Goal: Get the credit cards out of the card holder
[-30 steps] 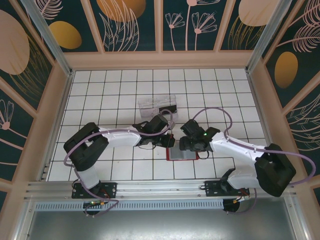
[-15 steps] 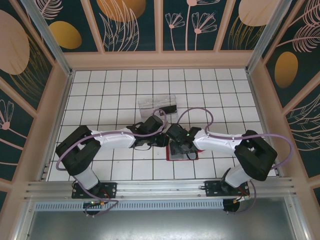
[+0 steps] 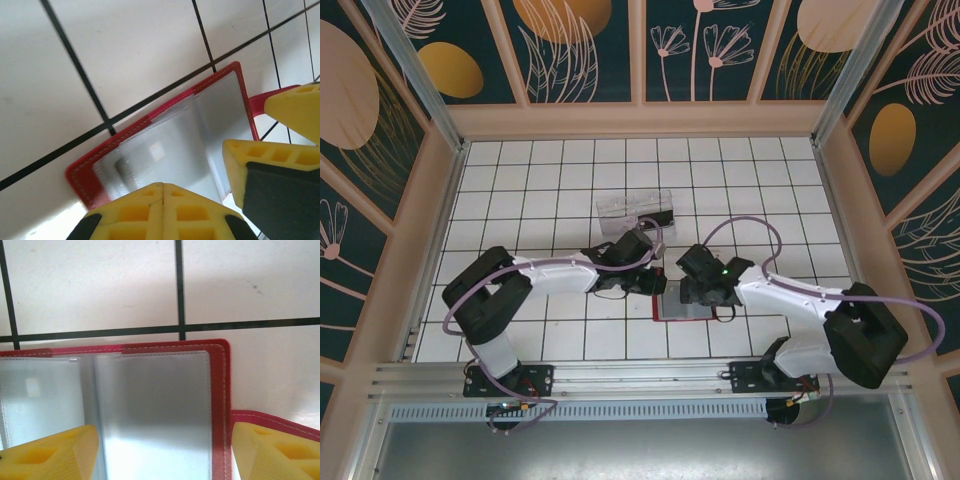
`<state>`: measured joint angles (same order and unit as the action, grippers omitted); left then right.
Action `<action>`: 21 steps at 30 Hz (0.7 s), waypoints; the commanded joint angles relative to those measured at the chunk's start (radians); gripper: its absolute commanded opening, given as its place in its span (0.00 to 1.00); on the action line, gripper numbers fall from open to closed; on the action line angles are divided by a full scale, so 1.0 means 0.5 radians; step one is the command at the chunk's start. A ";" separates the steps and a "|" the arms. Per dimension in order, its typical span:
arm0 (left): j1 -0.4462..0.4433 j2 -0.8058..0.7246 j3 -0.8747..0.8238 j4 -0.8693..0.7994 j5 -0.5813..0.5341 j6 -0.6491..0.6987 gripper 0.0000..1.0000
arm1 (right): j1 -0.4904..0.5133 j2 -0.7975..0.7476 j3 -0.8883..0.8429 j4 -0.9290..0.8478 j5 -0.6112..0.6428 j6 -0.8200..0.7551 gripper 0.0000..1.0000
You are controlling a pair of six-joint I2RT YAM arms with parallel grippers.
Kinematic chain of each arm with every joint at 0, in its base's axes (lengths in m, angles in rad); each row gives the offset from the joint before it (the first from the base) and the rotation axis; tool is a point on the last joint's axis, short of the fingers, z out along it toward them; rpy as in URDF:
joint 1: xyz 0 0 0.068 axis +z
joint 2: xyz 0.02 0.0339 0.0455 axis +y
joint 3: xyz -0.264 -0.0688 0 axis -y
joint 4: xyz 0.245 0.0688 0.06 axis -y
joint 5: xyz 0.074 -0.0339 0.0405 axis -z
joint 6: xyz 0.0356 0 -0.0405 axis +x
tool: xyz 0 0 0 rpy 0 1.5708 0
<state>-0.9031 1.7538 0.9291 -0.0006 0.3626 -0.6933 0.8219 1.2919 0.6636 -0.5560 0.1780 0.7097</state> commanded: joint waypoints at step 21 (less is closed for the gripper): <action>0.069 -0.201 -0.188 -0.057 -0.213 -0.075 0.00 | 0.218 0.426 0.352 0.027 0.015 -0.096 0.72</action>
<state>-0.8799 1.6878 0.8555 -0.0242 0.2760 -0.7170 0.9230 1.4773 0.8055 -0.5297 0.1425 0.6792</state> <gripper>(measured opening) 0.052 0.719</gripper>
